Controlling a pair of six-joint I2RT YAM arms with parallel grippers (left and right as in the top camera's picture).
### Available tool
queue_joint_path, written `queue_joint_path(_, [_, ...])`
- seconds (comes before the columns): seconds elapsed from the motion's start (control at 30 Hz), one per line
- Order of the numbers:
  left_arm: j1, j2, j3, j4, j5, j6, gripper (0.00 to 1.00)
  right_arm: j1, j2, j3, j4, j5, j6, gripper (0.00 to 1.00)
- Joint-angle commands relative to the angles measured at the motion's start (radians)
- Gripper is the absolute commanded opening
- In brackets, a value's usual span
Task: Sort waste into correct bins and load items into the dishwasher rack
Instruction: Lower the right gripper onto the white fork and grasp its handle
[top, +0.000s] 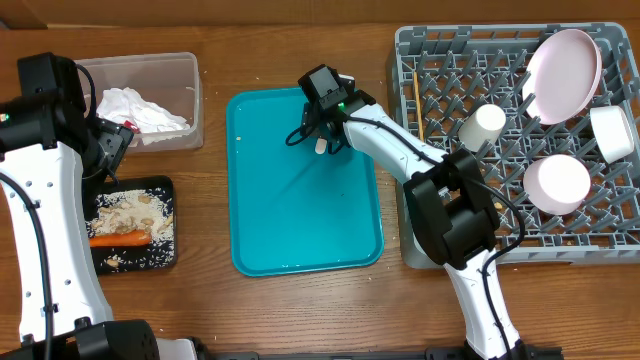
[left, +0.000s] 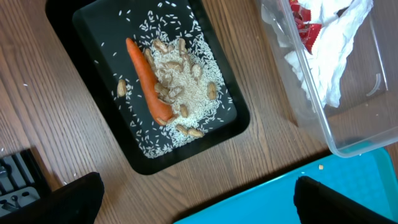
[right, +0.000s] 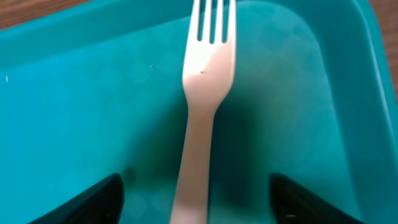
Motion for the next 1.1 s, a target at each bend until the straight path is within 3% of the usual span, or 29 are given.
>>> queue_joint_path(0.0, [0.003,0.004,-0.001,-0.002,-0.011,-0.018,1.00,0.001,0.048,0.011,0.001,0.021,0.036,0.56])
queue_joint_path(0.1, [0.003,0.004,-0.001,-0.002,-0.011,-0.018,1.00,0.001,0.055,0.011,0.001,0.022,0.035,0.36])
queue_joint_path(0.27, [0.003,0.004,-0.001,-0.002,-0.011,-0.018,1.00,0.001,0.057,0.011,-0.003,0.021,0.035,0.15])
queue_joint_path(0.57, [0.003,0.004,-0.001,-0.002,-0.011,-0.018,1.00,-0.003,0.055,0.058,-0.100,0.028,-0.010,0.04])
queue_joint_path(0.83, [0.003,0.004,-0.001,-0.002,-0.011,-0.018,1.00,-0.030,0.022,0.222,-0.288,0.027,-0.011,0.04])
queue_joint_path(1.07, [0.003,0.004,-0.001,-0.002,-0.011,-0.018,1.00,-0.074,-0.010,0.369,-0.424,-0.095,-0.135,0.04])
